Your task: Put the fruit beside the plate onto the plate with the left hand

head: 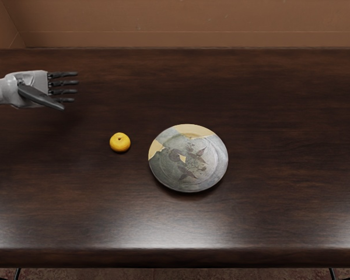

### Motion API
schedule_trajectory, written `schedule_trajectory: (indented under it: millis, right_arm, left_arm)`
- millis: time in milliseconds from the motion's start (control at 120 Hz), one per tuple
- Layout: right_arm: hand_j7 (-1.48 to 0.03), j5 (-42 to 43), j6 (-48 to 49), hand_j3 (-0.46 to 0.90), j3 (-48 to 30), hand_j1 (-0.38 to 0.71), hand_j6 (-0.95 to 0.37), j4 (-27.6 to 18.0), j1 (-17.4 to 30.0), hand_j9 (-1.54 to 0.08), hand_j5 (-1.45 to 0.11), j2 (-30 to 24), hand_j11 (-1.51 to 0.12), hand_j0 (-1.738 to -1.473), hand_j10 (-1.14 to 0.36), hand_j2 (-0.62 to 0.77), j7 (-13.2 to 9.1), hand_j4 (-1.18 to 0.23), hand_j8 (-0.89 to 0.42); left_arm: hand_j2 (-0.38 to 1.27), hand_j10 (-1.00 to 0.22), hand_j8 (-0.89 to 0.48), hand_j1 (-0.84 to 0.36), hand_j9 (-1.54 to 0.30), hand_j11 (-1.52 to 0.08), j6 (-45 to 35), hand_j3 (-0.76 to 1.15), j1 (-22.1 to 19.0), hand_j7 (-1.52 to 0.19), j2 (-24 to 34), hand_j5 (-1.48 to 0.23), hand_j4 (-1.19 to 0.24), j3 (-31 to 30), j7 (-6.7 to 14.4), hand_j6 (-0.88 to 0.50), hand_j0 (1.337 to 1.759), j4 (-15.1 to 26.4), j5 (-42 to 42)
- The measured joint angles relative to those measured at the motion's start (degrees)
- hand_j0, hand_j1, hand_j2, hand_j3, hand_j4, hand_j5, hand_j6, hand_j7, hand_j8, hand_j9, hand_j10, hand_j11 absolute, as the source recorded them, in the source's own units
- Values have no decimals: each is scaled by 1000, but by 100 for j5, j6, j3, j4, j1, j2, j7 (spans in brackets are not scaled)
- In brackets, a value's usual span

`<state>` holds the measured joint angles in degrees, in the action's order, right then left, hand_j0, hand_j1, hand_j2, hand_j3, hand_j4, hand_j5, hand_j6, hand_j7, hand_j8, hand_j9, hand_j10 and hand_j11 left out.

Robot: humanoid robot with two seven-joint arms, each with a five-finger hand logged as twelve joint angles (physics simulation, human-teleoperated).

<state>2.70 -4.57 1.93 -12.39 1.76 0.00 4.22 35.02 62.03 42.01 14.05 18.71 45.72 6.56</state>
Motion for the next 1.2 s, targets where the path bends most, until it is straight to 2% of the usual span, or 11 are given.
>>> schedule_trajectory:
  millis: [500,575,617,667,742,825,1025,1200]
  right_arm:
    - [-25,-18,0,0,8,-326,-19,0,9,-25,-25,0,-25,-1658,-19,-4,-9,-19,-19]
    - [-25,-18,0,0,9,-326,-19,0,9,-25,-25,0,-25,-1658,-19,-4,-9,-19,-19]
    - [-25,-18,0,0,9,-326,-19,0,9,-25,-25,0,-25,-1658,-19,-4,-9,-19,-19]
    - [-25,-17,0,0,9,-326,-19,0,9,-25,-25,0,-25,-1658,-19,-4,-9,-19,-19]
    - [-25,-19,0,0,9,-326,-19,0,9,-25,-25,0,-25,-1658,-19,-4,-9,-19,-19]
    - [-25,-18,0,0,9,-326,-19,0,9,-25,-25,0,-25,-1658,-19,-4,-9,-19,-19]
    - [-25,-17,0,0,9,-326,-19,0,9,-25,-25,0,-25,-1658,-19,-4,-9,-19,-19]
    - [-25,-16,0,0,9,-326,-19,0,9,-25,-25,0,-25,-1658,-19,-4,-9,-19,-19]
  left_arm:
    - [2,-9,-9,337,-13,-13,0,0,19,-13,-11,-13,-10,-7,9,-9,1658,9,-839]
    - [2,-10,-10,337,-13,-13,0,0,3,-13,8,-13,-10,-26,9,-10,1658,109,-1095]
    - [2,-10,-10,337,-13,-13,0,0,9,-13,162,-13,-10,-58,8,-10,1658,341,-1279]
    - [2,-10,-10,337,-13,-13,-139,0,10,-13,414,-13,-11,-112,8,-10,1658,861,-1532]
    - [2,-10,-10,338,-13,-13,-964,0,50,-13,645,-13,-10,-254,5,-10,1658,1798,-1903]
    - [2,-9,-9,339,-11,-11,-1875,0,85,-11,668,-11,-9,-405,2,-10,1658,2475,-2174]
    - [2,-6,-6,345,-5,-5,-4506,0,292,-5,661,-6,-6,-972,-36,-6,1658,3787,-3301]
    - [2,-6,-6,345,-5,-5,-6208,0,696,-6,242,-6,-6,-1774,-52,-6,1658,4649,-3707]
